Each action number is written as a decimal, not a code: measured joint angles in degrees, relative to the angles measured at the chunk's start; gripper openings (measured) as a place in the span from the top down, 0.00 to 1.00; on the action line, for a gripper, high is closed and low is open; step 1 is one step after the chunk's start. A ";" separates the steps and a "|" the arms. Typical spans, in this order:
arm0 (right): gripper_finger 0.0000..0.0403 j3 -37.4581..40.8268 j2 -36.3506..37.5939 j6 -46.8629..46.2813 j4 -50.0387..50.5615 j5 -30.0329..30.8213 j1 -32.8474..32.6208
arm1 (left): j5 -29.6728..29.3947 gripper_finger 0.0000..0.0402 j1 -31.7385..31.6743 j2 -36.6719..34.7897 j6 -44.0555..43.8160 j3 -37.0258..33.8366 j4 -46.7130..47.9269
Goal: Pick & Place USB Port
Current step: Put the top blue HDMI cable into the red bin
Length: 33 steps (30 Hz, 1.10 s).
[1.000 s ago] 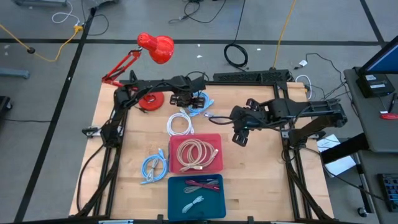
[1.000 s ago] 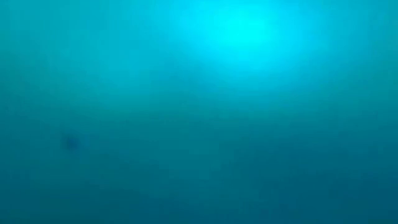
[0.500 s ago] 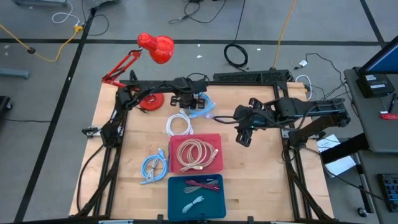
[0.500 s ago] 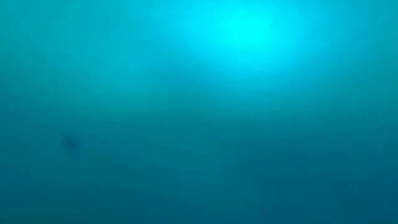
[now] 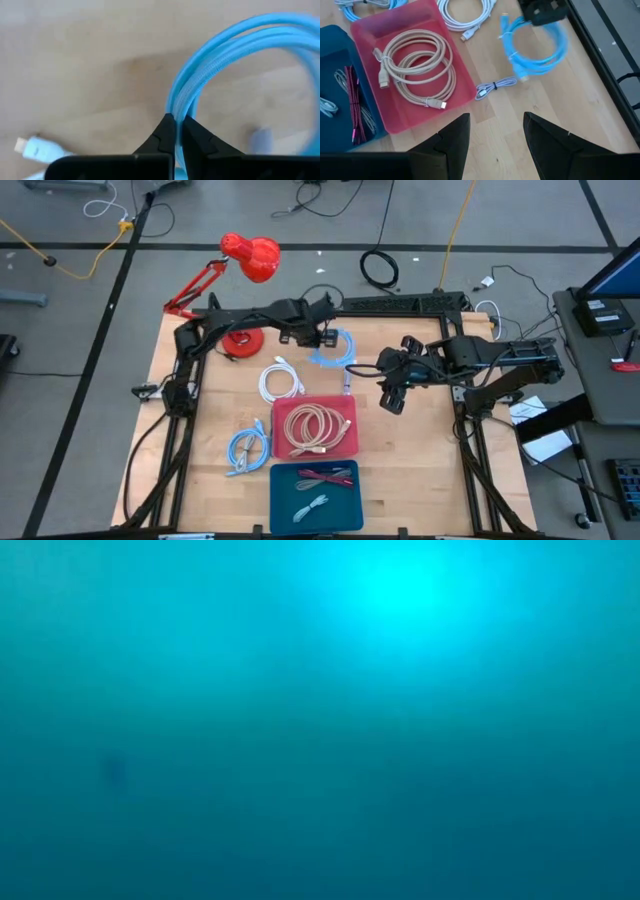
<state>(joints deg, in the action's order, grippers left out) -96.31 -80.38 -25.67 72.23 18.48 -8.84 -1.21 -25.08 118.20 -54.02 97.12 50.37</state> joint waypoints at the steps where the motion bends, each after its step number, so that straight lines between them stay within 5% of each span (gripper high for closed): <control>1: 0.55 0.00 0.00 0.01 -0.02 0.58 0.00 | -0.51 0.98 0.19 -0.77 0.12 0.42 0.12; 8: 0.55 0.00 0.00 0.31 0.02 1.36 0.00 | 2.11 0.98 5.06 -7.23 1.70 3.02 3.82; 18: 0.55 0.00 0.00 2.34 0.28 4.24 0.02 | 1.65 0.98 23.13 -12.93 -4.11 2.26 13.90; 33: 0.55 0.00 -0.02 3.02 0.19 4.00 0.13 | 4.81 0.98 32.29 -12.83 -19.11 -16.68 8.86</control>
<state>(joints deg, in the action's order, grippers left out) -96.31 -80.40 -22.65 72.42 22.48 -8.71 3.60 7.21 105.36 -73.13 80.44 59.23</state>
